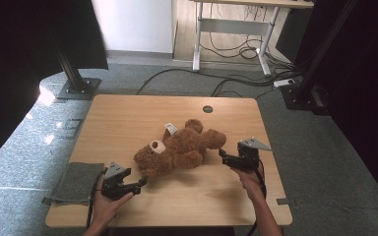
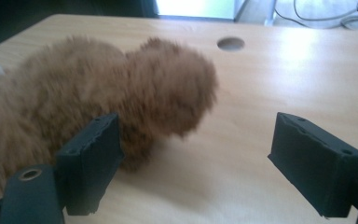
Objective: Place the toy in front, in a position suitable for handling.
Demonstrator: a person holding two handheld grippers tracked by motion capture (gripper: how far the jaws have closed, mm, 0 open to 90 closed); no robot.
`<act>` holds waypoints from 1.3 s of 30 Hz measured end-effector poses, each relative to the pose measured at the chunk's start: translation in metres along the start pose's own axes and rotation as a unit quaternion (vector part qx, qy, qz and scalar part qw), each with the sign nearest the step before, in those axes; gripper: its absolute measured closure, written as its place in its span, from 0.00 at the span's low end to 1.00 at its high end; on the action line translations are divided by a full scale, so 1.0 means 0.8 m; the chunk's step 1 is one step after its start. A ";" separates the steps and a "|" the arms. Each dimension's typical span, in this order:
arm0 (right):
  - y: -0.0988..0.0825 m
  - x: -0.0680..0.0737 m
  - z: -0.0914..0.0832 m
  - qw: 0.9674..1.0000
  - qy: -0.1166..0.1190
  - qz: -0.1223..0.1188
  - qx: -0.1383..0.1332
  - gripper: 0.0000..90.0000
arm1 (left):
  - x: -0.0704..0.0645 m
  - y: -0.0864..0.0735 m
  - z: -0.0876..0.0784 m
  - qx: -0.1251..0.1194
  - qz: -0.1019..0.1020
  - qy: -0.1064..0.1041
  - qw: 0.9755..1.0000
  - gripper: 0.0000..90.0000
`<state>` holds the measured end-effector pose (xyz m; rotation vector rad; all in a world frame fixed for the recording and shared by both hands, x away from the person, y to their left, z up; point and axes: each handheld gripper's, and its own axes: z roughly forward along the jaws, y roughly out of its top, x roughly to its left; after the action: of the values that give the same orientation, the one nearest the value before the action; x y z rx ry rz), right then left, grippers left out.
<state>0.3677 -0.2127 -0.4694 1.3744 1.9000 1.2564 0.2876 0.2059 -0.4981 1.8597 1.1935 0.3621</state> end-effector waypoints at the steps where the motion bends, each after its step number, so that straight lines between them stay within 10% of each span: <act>1: 0.000 0.000 0.000 1.000 0.000 0.000 0.000 0.18 | 0.000 0.000 0.000 0.000 0.000 0.000 1.000 0.26; 12: 0.038 0.003 0.067 0.996 0.049 -0.009 0.075 0.23 | 0.001 0.018 0.028 0.020 0.002 0.004 1.000 0.26; 16: 0.031 0.002 0.088 0.993 0.068 -0.002 0.092 0.39 | 0.000 0.022 0.042 0.033 0.009 -0.001 0.999 0.26; 30: 0.015 0.007 0.070 0.993 0.075 -0.036 0.080 0.69 | 0.005 0.023 0.050 0.036 0.024 0.001 0.999 0.32; 39: -0.029 0.009 0.040 0.995 0.092 -0.002 0.049 0.71 | 0.017 0.023 0.058 0.047 0.015 0.016 0.999 0.39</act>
<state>0.3790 -0.1951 -0.5032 1.3414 2.1133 1.3454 0.3347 0.1905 -0.5129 1.9607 1.2237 0.3592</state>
